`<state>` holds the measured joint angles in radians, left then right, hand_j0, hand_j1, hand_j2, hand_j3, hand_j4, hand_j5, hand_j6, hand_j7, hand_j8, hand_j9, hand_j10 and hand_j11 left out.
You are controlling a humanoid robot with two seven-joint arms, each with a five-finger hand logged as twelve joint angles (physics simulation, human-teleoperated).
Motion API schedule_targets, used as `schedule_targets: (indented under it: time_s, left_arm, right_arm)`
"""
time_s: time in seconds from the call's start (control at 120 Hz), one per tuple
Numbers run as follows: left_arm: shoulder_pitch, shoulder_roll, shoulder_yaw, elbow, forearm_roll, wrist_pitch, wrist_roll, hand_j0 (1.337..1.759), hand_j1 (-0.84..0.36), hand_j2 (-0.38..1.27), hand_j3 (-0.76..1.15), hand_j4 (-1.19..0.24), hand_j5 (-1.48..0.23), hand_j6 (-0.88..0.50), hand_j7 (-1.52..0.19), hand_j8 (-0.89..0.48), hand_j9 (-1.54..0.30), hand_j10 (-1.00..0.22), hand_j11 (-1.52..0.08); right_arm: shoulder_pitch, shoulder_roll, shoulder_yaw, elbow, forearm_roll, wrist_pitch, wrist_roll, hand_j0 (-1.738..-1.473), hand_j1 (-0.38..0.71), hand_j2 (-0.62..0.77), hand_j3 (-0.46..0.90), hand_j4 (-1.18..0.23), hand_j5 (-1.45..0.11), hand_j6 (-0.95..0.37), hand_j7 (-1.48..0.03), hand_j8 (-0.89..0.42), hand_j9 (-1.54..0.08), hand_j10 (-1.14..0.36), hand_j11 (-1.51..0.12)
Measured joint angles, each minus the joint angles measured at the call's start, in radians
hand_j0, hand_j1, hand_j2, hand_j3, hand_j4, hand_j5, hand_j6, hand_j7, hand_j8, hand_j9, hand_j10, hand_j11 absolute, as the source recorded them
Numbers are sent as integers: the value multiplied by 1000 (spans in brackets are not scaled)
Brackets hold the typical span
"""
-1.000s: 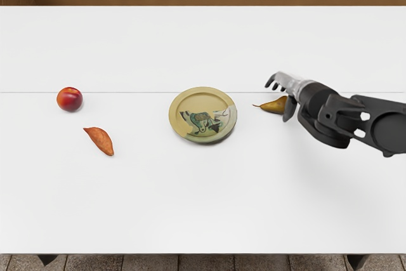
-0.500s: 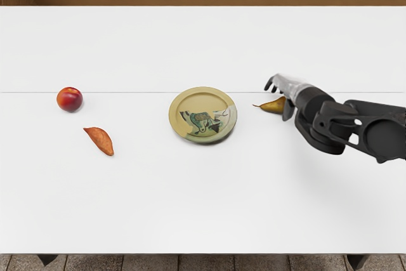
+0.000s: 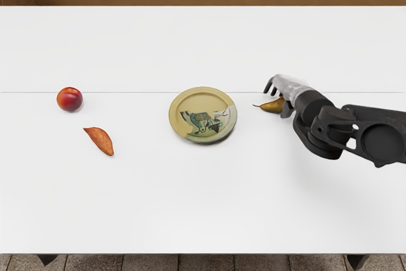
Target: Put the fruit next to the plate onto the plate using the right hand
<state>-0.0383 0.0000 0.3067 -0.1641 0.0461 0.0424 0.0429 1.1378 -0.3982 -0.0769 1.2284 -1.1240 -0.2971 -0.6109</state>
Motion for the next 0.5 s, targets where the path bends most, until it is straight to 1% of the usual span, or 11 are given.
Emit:
schedule_targets:
  time_s: [0.158, 0.417, 0.5]
  left_arm:
    - [0, 0, 0, 0, 0, 0, 0, 1658, 349, 0, 0, 0, 0, 0, 0, 0, 0, 0, 0]
    - [0, 0, 0, 0, 0, 0, 0, 1658, 349, 0, 0, 0, 0, 0, 0, 0, 0, 0, 0]
    - [0, 0, 0, 0, 0, -1, 0, 1658, 349, 0, 0, 0, 0, 0, 0, 0, 0, 0, 0]
  right_arm:
    - [-2, -1, -11, 17, 0, -34, 0, -1658, 212, -91, 0, -470, -610, -471, -609, -471, -610, -470, -609]
    - [-12, -7, -16, 24, -1, -45, 0, -1658, 246, -96, 0, -500, -646, -500, -647, -505, -647, -500, -647]
    - [-13, -11, -15, 27, 0, -46, 0, -1658, 253, -76, 0, -509, -662, -511, -661, -503, -663, -506, -663]
